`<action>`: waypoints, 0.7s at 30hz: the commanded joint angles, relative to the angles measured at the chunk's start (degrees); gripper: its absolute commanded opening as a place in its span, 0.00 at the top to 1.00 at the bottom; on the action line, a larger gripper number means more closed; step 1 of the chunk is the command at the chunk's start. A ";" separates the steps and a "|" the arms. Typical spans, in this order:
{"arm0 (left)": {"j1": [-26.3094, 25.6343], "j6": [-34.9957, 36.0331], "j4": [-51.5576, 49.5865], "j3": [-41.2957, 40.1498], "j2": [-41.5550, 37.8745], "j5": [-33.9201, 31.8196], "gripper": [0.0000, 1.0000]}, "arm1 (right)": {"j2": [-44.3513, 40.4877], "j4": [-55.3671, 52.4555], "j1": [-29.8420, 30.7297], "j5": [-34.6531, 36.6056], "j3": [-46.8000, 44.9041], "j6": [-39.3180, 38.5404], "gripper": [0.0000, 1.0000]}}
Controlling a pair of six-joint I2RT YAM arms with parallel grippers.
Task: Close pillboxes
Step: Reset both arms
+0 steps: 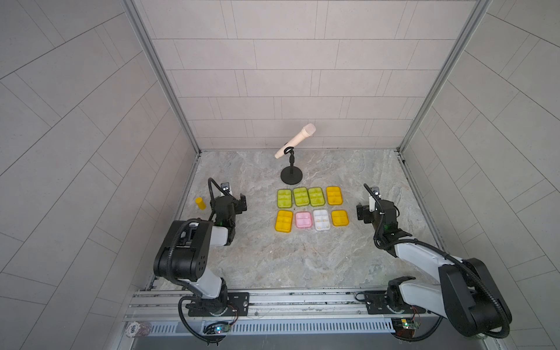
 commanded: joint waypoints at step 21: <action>0.11 0.96 1.51 -0.22 0.06 0.15 0.00 | 17.01 12.33 -5.18 -0.56 5.50 3.72 0.00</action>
